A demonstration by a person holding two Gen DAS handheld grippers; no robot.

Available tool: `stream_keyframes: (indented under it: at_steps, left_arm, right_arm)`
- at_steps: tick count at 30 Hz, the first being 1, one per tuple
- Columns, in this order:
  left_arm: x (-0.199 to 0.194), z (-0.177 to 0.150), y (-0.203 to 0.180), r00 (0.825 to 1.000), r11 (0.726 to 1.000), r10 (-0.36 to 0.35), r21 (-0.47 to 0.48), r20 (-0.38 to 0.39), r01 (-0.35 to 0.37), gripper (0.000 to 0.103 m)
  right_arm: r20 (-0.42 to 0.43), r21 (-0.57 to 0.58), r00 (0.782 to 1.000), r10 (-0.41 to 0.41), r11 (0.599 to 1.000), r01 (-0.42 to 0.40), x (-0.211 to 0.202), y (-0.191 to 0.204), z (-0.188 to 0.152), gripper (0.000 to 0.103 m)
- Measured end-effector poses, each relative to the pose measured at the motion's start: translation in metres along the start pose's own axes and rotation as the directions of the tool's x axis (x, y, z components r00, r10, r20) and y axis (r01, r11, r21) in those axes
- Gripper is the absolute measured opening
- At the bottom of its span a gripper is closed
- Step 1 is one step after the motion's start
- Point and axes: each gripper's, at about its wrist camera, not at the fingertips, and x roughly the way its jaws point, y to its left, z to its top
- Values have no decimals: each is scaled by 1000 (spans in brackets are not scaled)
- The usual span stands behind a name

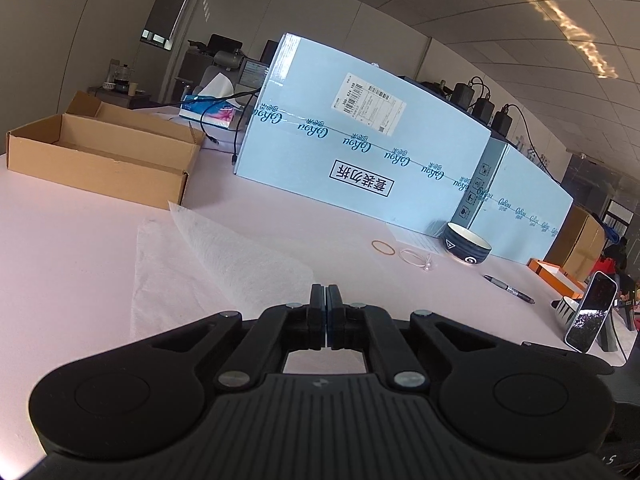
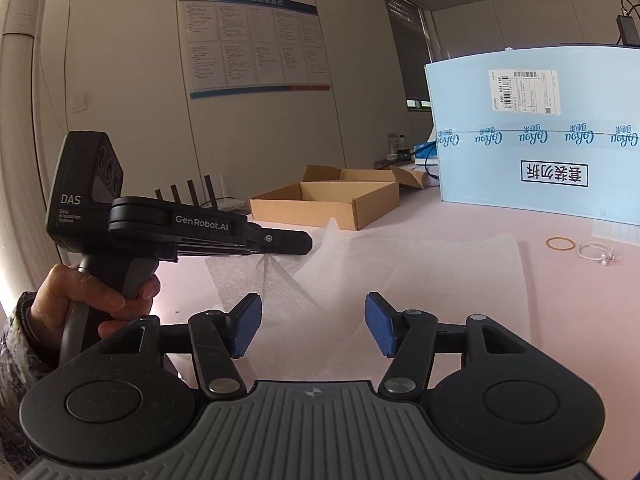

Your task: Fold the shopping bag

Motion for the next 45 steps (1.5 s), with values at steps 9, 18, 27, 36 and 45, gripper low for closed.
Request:
stream_keyframes:
  at_steps: [9, 18, 27, 36, 45]
  left_arm:
    - [-5, 1, -8, 994, 993, -113, -34, 0, 113, 1]
    - [-9, -8, -25, 978, 979, -202, 3, -49, 203, 17]
    - [-26, -15, 20, 976, 977, 213, 33, -54, -211, 48]
    - [-16, -18, 50, 935, 939, 343, 44, -92, -341, 50]
    - [31, -20, 26, 924, 899, 372, 280, -85, -336, 46]
  right_arm:
    - [-23, -166, 996, -82, 983, 77, 33, 36, -1, 58]
    - [-1, -85, 985, -172, 981, 172, 37, 15, 6, 6]
    - [51, 59, 894, -445, 895, 442, -31, -66, 3, 4]
    - [53, 75, 604, -795, 607, 792, -115, -128, -17, 4]
    - [8, 118, 517, -856, 514, 849, -150, -143, -39, 4]
